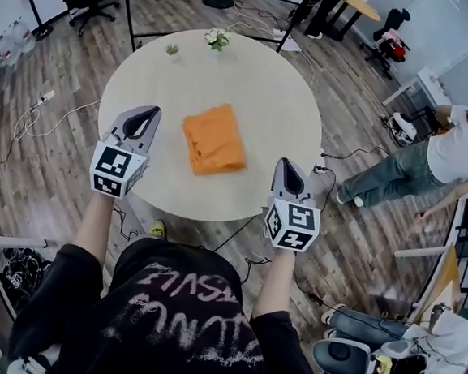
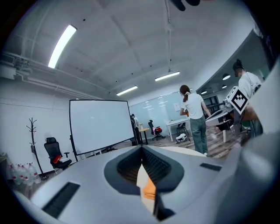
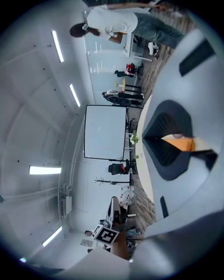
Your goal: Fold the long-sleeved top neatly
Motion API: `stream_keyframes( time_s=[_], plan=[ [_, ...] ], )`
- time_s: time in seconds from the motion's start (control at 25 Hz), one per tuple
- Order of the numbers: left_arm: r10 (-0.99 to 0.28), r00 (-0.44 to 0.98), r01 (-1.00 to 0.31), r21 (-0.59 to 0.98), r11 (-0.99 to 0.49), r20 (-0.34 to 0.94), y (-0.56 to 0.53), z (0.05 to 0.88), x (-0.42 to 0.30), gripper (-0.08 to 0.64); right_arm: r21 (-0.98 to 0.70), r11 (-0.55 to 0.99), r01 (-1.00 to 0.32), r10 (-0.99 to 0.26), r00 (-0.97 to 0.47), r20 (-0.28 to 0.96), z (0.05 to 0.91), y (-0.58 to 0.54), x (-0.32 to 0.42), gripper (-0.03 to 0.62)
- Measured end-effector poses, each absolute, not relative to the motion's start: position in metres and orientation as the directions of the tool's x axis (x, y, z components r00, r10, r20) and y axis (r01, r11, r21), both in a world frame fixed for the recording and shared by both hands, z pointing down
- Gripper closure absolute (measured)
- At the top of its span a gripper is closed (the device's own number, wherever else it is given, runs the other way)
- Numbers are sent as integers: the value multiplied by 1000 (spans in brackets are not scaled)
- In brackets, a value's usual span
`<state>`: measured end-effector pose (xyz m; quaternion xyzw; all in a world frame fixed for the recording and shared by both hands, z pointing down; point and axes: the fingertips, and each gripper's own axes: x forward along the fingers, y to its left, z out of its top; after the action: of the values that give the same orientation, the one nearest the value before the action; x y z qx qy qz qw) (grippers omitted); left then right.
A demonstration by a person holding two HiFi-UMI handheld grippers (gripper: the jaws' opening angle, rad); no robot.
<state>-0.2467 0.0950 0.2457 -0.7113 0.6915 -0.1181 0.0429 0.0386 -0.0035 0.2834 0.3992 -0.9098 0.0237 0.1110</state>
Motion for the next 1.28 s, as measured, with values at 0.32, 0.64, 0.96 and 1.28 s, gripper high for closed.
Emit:
stream_keyframes(
  time_s=[0.32, 0.64, 0.96, 1.28],
  plan=[
    [-995, -78, -975, -215, 61, 69, 129, 240, -237, 549, 30, 700, -713, -705, -685, 183, 276, -2, 65, 588],
    [-991, -124, -969, -221, 113, 39, 147, 231, -238, 549, 20, 710, -704, -698, -699, 153, 267, -2, 73, 588],
    [-989, -143, -965, -226, 133, 29, 157, 231, -236, 549, 25, 708, -706, -702, -699, 138, 263, -4, 78, 588],
    [-991, -130, -971, -207, 121, 31, 154, 231, -238, 549, 20, 699, -714, -710, -691, 136, 262, -10, 78, 588]
  ],
)
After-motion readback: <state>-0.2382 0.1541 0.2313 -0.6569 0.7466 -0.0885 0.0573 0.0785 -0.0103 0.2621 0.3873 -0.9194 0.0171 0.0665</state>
